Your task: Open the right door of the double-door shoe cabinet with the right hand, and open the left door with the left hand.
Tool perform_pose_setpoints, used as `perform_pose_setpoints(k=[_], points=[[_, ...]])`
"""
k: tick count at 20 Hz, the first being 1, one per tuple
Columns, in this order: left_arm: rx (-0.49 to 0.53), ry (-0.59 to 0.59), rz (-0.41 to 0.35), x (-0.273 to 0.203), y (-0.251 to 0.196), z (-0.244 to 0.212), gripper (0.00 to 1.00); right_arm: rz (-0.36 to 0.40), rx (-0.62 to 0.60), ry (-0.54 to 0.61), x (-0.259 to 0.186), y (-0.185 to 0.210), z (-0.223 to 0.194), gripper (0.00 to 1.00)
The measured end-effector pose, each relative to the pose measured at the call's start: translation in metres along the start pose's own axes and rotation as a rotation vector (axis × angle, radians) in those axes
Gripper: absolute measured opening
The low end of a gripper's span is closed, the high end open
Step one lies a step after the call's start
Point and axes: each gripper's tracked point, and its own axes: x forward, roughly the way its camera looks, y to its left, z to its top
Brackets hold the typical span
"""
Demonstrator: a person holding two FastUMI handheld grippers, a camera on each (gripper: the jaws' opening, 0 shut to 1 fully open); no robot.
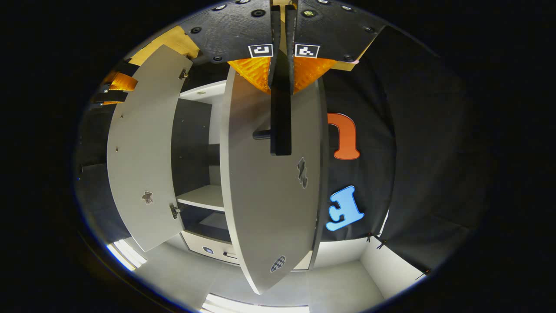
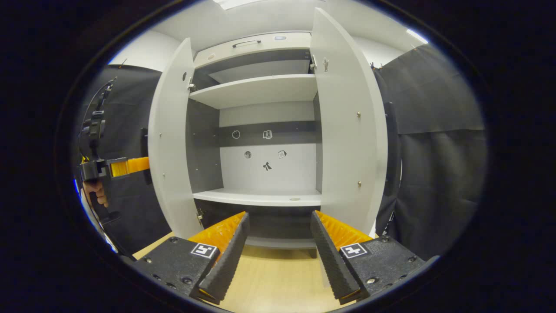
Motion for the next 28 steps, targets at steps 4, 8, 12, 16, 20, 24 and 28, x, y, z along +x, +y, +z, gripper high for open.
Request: perform_pose_setpoints(k=[4, 8, 12, 16, 20, 24, 28], points=[[-0.018, -0.008, 0.008, -0.006, 0.016, 0.001, 0.04, 0.008, 0.001, 0.002, 0.004, 0.006, -0.001, 0.88], [-0.011, -0.014, 0.047, -0.012, 0.041, -0.002, 0.00, 0.005, -0.005, 0.010, 0.007, 0.009, -0.007, 0.89], [-0.009, -0.036, 0.105, -0.019, 0.074, 0.007, 0.00, 0.001, -0.008, 0.020, 0.012, 0.010, -0.010, 0.88], [-0.045, -0.047, 0.085, -0.020, 0.092, 0.009, 0.00, -0.001, -0.018, 0.018, 0.016, 0.011, -0.008, 0.88], [-0.002, -0.060, 0.058, -0.018, 0.099, 0.009, 0.11, 0.001, -0.017, 0.029, 0.017, 0.013, -0.011, 0.89], [-0.006, -0.042, 0.055, -0.035, 0.097, 0.000, 0.00, -0.003, -0.031, 0.029, 0.014, 0.015, -0.011, 0.89], [-0.046, -0.019, 0.072, -0.089, 0.083, -0.014, 0.00, -0.010, -0.044, 0.037, 0.016, 0.014, -0.015, 0.89]])
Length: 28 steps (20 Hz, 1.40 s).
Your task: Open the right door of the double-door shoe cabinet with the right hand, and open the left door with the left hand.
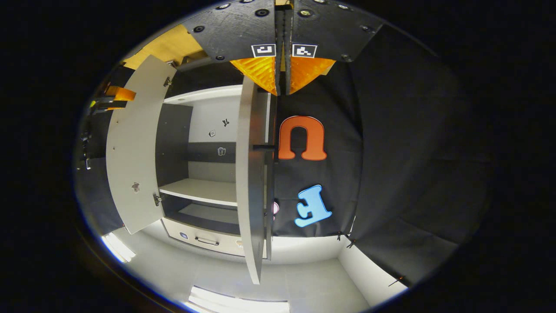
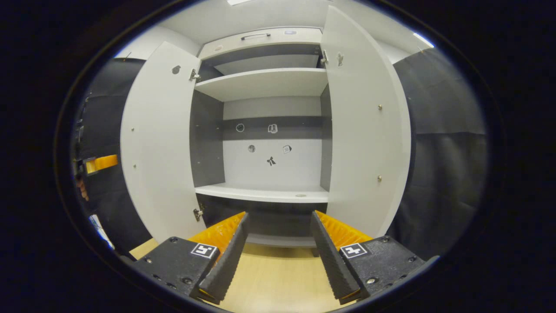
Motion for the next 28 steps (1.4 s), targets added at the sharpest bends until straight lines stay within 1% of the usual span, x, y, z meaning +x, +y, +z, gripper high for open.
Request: perform_pose_setpoints(k=[2, 4, 5, 6, 7, 8, 10, 12, 13, 14, 15, 16, 18, 19, 20, 23, 26, 28], points=[[-0.020, -0.005, -0.056, -0.007, -0.036, -0.002, 0.00, 0.012, -0.008, 0.013, 0.005, 0.001, -0.003, 0.89], [-0.030, 0.001, -0.133, 0.004, -0.081, -0.009, 0.00, 0.022, -0.018, 0.012, 0.006, 0.004, -0.003, 0.89], [-0.036, 0.018, -0.178, 0.014, -0.105, -0.016, 0.00, 0.022, -0.020, 0.006, 0.006, 0.004, -0.002, 0.88], [-0.048, 0.026, -0.248, 0.025, -0.136, -0.021, 0.00, 0.023, -0.018, 0.002, 0.005, 0.004, -0.001, 0.89], [-0.060, 0.026, -0.295, 0.034, -0.158, -0.026, 0.00, 0.028, -0.015, -0.007, 0.003, 0.005, 0.001, 0.89], [-0.069, 0.029, -0.303, 0.044, -0.168, -0.032, 0.00, 0.029, -0.014, -0.018, 0.000, 0.004, 0.004, 0.89], [-0.080, 0.015, -0.263, 0.062, -0.174, -0.035, 0.00, 0.013, -0.019, -0.031, -0.007, -0.001, 0.006, 0.88], [-0.098, 0.014, -0.256, 0.069, -0.184, -0.037, 0.00, -0.003, -0.017, -0.043, -0.012, -0.008, 0.007, 0.88], [-0.103, 0.014, -0.249, 0.070, -0.186, -0.038, 0.02, -0.012, -0.014, -0.045, -0.014, -0.011, 0.007, 0.89], [-0.093, 0.010, -0.228, 0.070, -0.181, -0.038, 0.22, -0.020, -0.011, -0.046, -0.015, -0.015, 0.006, 0.88], [-0.073, 0.008, -0.198, 0.073, -0.175, -0.039, 0.29, -0.027, -0.007, -0.045, -0.016, -0.018, 0.006, 0.89], [-0.056, 0.006, -0.170, 0.074, -0.169, -0.039, 0.33, -0.032, -0.002, -0.047, -0.016, -0.021, 0.006, 0.88], [-0.036, 0.001, -0.143, 0.073, -0.163, -0.040, 0.64, -0.037, 0.006, -0.049, -0.015, -0.024, 0.005, 0.88], [-0.036, 0.001, -0.143, 0.073, -0.162, -0.042, 0.87, -0.042, 0.006, -0.052, -0.014, -0.026, 0.005, 0.88], [-0.043, -0.003, -0.140, 0.073, -0.162, -0.042, 0.93, -0.048, 0.007, -0.055, -0.013, -0.029, 0.005, 0.88], [-0.061, 0.000, -0.114, 0.072, -0.154, -0.044, 0.94, -0.044, 0.015, -0.062, -0.011, -0.029, 0.005, 0.88], [-0.045, 0.015, -0.079, 0.070, -0.146, -0.048, 0.95, -0.046, 0.010, -0.071, -0.010, -0.028, 0.006, 0.88], [-0.028, 0.002, -0.068, 0.068, -0.145, -0.044, 0.95, -0.040, 0.007, -0.079, -0.010, -0.026, 0.006, 0.88]])
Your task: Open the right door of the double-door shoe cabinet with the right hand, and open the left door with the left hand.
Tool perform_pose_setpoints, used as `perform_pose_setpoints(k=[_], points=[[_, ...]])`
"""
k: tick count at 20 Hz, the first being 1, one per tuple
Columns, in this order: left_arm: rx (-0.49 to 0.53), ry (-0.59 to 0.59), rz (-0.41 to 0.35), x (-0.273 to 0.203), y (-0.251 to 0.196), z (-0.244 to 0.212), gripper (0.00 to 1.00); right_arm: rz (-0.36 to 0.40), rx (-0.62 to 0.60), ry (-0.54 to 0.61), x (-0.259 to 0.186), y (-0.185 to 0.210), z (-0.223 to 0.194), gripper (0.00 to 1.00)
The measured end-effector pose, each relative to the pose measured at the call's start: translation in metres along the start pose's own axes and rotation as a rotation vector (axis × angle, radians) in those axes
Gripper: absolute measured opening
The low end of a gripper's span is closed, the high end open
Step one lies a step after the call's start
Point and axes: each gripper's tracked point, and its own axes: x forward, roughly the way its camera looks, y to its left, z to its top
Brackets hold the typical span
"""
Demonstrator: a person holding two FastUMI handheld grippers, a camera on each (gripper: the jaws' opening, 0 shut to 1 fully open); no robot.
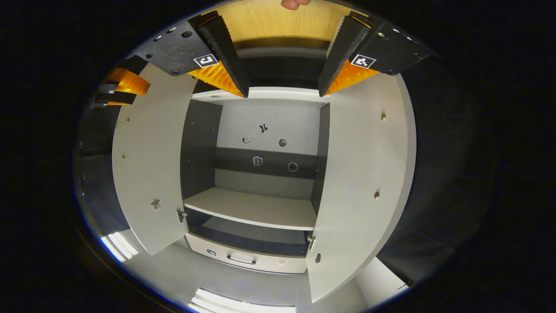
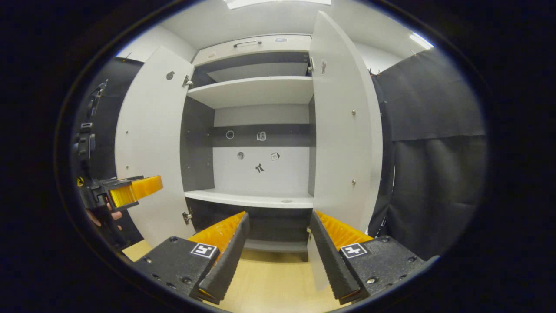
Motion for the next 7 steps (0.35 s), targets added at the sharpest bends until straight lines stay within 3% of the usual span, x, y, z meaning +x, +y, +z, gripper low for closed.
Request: perform_pose_setpoints(k=[7], points=[[0.070, -0.036, 0.002, -0.0097, -0.0080, 0.0106, 0.94, 0.015, 0.008, -0.022, -0.0023, 0.0043, 0.0058, 0.89]])
